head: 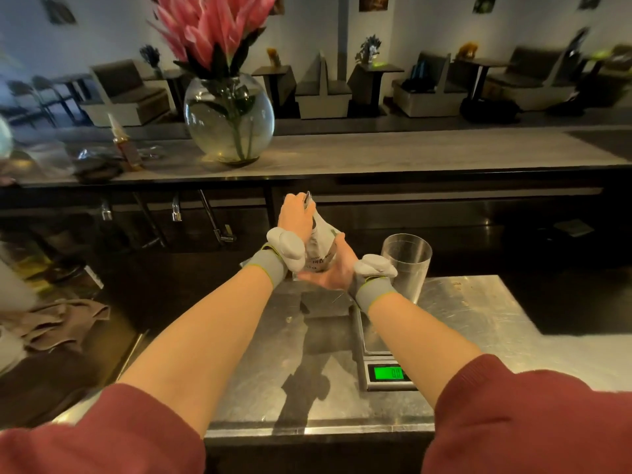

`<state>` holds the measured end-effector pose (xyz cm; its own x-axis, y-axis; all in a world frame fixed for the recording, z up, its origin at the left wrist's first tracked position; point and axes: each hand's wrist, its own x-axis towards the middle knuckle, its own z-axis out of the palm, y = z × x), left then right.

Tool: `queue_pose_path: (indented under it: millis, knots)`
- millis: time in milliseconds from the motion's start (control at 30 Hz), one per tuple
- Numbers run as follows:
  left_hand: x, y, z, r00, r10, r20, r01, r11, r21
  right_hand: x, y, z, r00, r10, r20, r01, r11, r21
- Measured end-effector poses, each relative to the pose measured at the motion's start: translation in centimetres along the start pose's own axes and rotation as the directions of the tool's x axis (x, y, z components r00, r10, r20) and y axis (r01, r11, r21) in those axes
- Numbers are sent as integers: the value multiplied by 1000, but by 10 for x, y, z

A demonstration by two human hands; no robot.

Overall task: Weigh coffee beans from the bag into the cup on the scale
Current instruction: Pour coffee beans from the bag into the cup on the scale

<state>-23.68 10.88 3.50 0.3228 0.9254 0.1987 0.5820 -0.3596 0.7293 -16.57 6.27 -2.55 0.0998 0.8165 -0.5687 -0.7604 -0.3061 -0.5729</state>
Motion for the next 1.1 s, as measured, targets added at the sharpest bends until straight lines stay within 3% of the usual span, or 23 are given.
queue_pose_path:
  millis: [267,500,667,800,967,1100]
  knots:
    - [-11,55,-33,985,159,-65,-164,982,-97,-43,-30,24,975,-213,57,201,964,174]
    - [-16,97,-40,940,294,-175,-326,926,-193,-73,-73,22,941,-338,25,307,879,366]
    - [-10,126,-34,933,314,-178,-358,866,-348,-85,-107,3,917,-399,-26,368,817,445]
    - [-3,140,-15,950,300,-90,-310,860,-405,-82,-127,-23,889,-422,-180,455,760,464]
    - [8,143,24,977,170,132,-86,870,-486,-89,-147,-67,837,-488,-249,547,712,440]
    - [14,133,44,970,123,209,-5,870,-492,-83,-156,-94,777,-483,-405,616,716,328]
